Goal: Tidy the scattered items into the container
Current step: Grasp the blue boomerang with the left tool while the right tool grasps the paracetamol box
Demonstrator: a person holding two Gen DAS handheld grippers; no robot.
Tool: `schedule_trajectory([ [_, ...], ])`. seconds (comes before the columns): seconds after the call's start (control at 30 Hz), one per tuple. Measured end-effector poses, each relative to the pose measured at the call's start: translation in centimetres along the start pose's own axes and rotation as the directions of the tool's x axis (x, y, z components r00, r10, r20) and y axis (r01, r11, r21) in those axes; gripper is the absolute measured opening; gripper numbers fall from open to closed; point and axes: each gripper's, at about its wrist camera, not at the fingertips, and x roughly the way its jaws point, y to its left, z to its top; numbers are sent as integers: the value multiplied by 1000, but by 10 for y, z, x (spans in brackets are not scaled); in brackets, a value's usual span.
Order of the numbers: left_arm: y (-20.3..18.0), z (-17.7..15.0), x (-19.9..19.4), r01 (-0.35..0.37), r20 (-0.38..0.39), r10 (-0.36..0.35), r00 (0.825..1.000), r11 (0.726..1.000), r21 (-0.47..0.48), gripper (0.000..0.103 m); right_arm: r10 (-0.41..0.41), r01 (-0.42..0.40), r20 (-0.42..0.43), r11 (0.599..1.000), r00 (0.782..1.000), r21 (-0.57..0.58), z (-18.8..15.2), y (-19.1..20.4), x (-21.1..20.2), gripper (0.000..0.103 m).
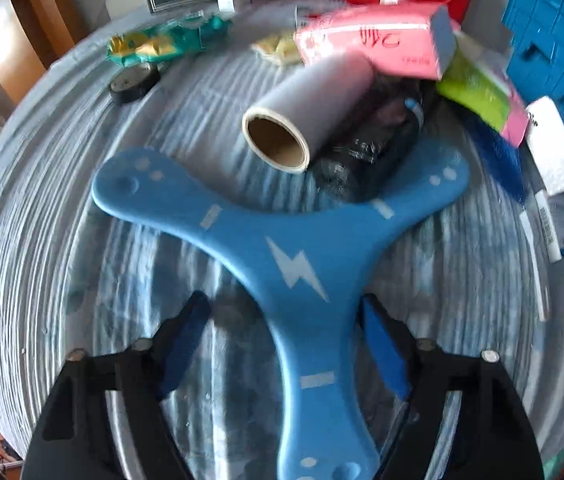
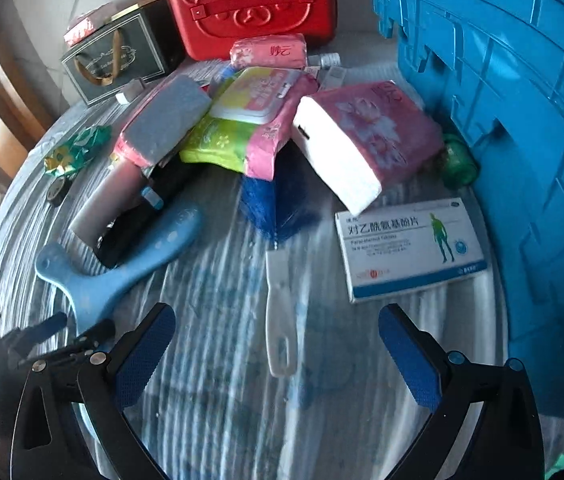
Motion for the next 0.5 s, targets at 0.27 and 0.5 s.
schedule_trajectory([
  [0.27, -2, 12, 9, -2, 54, 2, 999, 1000, -11, 56, -34, 33, 13, 998, 999, 52, 7, -24, 16, 101],
  [0.5, 0, 9, 8, -7, 95, 9, 995, 1000, -30, 54, -164, 161, 36, 983, 986, 85, 14, -53, 30, 83],
])
